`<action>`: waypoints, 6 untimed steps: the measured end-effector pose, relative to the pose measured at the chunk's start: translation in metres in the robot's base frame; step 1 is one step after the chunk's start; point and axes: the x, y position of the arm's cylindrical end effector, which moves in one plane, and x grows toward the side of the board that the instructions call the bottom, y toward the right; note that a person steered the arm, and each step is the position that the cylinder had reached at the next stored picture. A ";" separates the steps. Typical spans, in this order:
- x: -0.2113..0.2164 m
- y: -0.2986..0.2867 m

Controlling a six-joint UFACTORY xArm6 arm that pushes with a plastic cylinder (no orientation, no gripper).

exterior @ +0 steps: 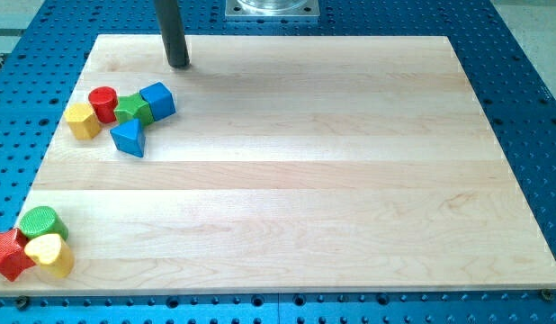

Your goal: Move the green circle slightly to the right

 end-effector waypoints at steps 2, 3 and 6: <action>0.001 0.001; -0.029 -0.004; -0.011 -0.133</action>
